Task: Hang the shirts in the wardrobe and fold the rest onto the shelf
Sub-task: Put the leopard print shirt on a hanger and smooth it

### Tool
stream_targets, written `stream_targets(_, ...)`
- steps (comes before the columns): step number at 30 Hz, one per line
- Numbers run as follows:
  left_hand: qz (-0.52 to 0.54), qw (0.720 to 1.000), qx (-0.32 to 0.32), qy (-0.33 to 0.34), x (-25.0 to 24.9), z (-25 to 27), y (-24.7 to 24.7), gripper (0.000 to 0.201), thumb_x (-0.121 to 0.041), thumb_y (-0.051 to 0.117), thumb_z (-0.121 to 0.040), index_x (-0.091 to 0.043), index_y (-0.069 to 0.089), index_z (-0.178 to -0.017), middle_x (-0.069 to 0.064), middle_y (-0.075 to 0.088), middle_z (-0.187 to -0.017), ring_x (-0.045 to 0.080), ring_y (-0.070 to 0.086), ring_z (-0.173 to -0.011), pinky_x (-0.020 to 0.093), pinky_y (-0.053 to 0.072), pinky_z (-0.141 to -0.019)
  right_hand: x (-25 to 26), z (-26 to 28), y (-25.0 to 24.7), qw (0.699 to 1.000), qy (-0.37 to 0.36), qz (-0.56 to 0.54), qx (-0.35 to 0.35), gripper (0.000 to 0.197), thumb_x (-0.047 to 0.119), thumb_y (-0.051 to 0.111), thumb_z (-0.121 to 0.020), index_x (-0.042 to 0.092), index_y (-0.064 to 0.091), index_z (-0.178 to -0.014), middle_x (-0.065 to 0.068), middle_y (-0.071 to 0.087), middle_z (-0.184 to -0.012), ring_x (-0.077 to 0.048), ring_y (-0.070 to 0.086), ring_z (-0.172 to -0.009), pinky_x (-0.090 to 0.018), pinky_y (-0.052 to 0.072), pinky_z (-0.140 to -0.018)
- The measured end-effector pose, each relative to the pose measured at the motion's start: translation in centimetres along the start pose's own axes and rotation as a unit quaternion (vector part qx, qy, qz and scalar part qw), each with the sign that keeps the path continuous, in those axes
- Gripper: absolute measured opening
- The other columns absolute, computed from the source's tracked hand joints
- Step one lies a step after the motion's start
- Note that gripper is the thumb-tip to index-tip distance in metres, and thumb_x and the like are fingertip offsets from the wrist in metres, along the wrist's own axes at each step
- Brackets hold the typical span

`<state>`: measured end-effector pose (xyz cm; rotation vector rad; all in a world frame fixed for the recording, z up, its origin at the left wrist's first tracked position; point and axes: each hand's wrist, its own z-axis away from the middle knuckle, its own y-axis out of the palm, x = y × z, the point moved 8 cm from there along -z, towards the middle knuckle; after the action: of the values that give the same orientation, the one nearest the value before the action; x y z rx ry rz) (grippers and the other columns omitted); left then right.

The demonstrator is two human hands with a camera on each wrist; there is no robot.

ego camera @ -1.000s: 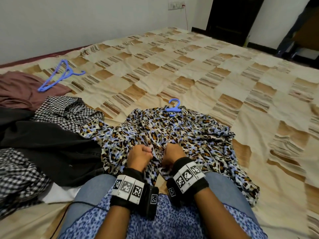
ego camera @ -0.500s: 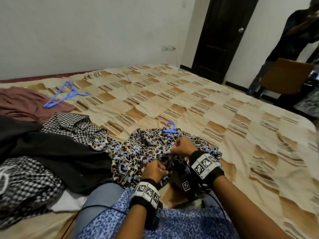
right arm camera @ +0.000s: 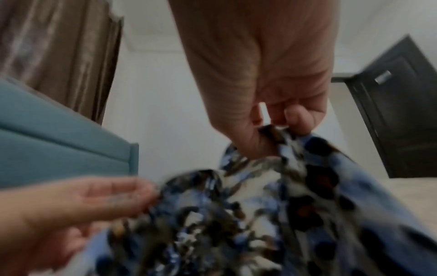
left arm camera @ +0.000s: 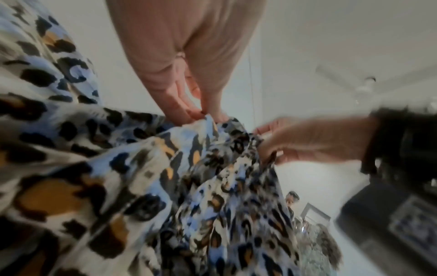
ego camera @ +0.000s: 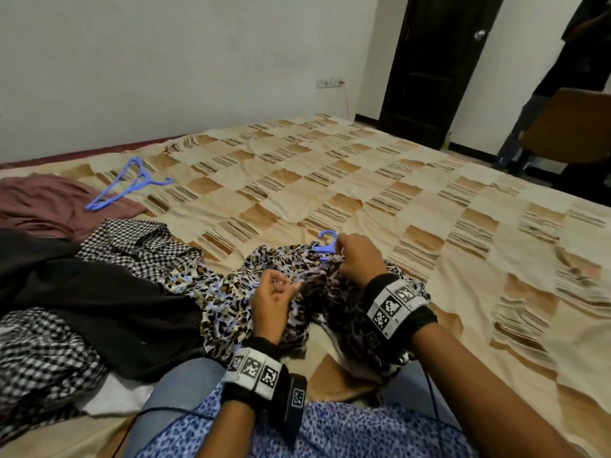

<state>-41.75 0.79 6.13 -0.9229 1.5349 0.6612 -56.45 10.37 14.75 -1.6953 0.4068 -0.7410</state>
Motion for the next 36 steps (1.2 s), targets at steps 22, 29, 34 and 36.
stream_targets(22, -0.213, 0.975, 0.047, -0.054, 2.3, 0.0, 0.6, 0.008, -0.001, 0.061, -0.086, -0.007, 0.065, -0.086, -0.005, 0.058, -0.080, -0.003, 0.048, -0.068, -0.001, 0.036, -0.057, -3.1, 4.9, 9.1, 0.925, 0.104, -0.301, 0.205, 0.039, 0.017, 0.064, -0.089, 0.016, 0.054, -0.051, 0.011, 0.045, -0.037, 0.000, 0.040, -0.035, -0.014, 0.036, -0.045)
stream_targets(29, -0.254, 0.964, 0.001, -0.078, 2.4, -0.7, -1.0, 0.012, -0.009, 0.052, -0.094, -0.005, 0.063, -0.098, 0.000, 0.056, -0.093, 0.012, 0.050, -0.086, 0.016, 0.032, -0.061, -3.7, 4.7, 7.4, 0.879, 0.120, -0.416, 0.201, 0.052, 0.050, 0.056, -0.087, 0.020, 0.034, -0.051, 0.004, 0.032, -0.044, -0.014, 0.031, -0.041, -0.029, 0.048, -0.087)
stream_targets(34, -0.230, 0.968, 0.022, -0.103, 2.9, -0.4, -0.6, 0.005, -0.009, 0.067, -0.084, -0.013, 0.065, -0.081, 0.000, 0.062, -0.072, 0.019, 0.061, -0.073, 0.034, 0.054, -0.080, -2.8, 4.7, 8.2, 0.869, 0.116, -0.430, 0.214, 0.046, 0.062, 0.061, -0.076, 0.017, 0.060, -0.069, -0.011, 0.058, -0.076, -0.021, 0.053, -0.068, -0.033, 0.016, -0.077)
stream_targets(36, -0.208, 0.971, 0.033, -0.116, 3.2, -0.2, -0.4, 0.010, -0.010, 0.070, -0.082, -0.015, 0.063, -0.076, 0.004, 0.066, -0.071, 0.023, 0.066, -0.072, 0.041, 0.057, -0.077, -3.0, 4.5, 8.3, 0.882, 0.111, -0.413, 0.198, 0.029, 0.038, 0.061, -0.088, 0.012, 0.070, -0.082, -0.013, 0.069, -0.092, -0.020, 0.063, -0.074, -0.038, 0.051, -0.088)
